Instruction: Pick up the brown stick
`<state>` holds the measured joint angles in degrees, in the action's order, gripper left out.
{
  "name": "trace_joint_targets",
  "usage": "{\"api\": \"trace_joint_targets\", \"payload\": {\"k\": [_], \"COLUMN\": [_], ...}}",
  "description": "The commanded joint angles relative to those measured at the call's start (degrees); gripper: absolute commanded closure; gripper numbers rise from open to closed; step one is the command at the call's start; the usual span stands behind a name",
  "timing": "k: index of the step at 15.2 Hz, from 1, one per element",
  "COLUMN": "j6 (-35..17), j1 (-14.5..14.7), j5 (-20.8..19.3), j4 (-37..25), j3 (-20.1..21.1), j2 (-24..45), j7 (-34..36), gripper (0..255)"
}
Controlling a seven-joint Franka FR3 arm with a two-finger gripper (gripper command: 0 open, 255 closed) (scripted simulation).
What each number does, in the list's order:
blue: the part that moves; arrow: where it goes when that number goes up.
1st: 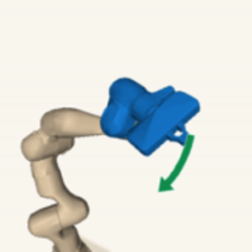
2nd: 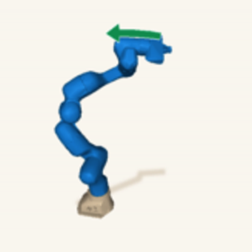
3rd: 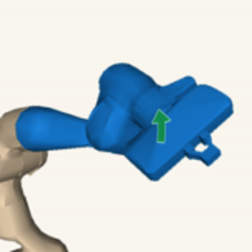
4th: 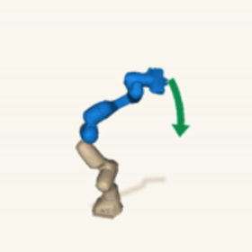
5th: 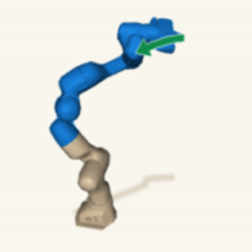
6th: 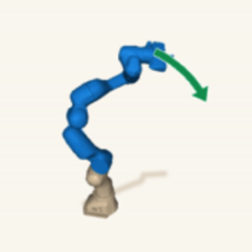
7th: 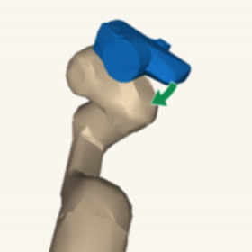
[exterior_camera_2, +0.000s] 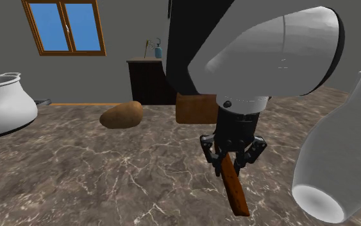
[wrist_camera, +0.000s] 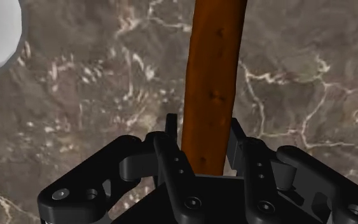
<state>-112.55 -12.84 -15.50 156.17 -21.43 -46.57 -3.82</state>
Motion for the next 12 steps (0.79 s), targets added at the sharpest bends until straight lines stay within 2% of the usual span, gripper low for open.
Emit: {"api": "trace_joint_targets", "payload": {"k": [1,12], "j6": [1.5,10.3], "j1": [0.2,0.9], "j5": [0.4,2.2], "j4": [-1.2,-9.0], "j3": [0.4,2.4], "j2": [-0.3,-1.2], "j7": [0.0,-0.2], "gripper": [255,255]}}
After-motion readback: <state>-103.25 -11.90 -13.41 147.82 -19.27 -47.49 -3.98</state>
